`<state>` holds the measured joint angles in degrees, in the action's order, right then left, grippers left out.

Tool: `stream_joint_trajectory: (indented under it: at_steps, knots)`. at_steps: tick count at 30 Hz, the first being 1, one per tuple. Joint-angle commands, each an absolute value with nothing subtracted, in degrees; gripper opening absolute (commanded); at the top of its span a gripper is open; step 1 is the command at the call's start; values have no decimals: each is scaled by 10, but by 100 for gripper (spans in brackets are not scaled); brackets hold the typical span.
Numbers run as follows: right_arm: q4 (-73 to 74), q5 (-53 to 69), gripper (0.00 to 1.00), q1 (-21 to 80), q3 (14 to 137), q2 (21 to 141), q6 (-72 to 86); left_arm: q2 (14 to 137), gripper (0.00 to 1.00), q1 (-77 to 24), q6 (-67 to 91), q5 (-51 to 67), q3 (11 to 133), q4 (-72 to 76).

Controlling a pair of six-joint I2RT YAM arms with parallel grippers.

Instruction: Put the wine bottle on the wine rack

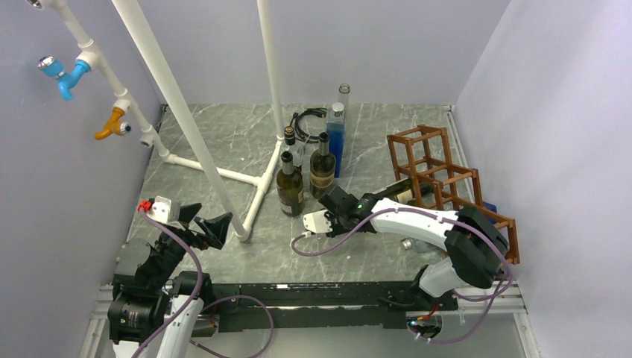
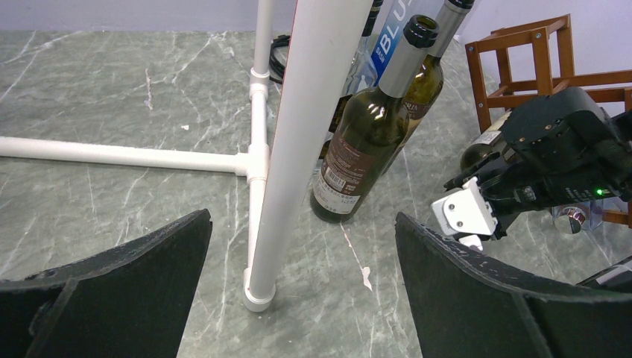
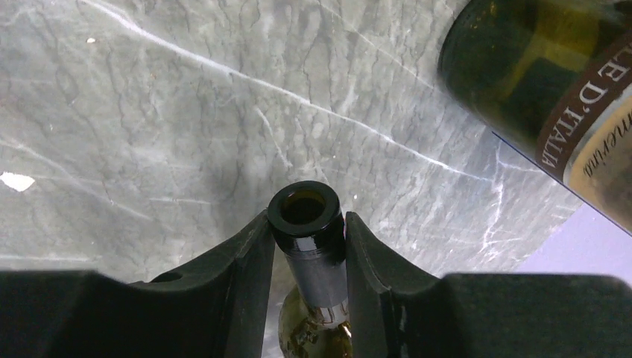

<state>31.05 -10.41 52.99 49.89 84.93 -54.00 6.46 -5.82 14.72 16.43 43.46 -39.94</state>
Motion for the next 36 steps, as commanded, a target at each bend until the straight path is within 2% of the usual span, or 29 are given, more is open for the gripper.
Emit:
stream_joint_trajectory:
  at_steps: [1, 36]
  knots:
    - [354, -127, 0, 524, 489, 817, -528, 62, 99, -60, 151, 162, 437, -381]
    - [429, -193, 0, 482, 428, 742, -470, 57, 99, -62, 151, 162, 436, -382]
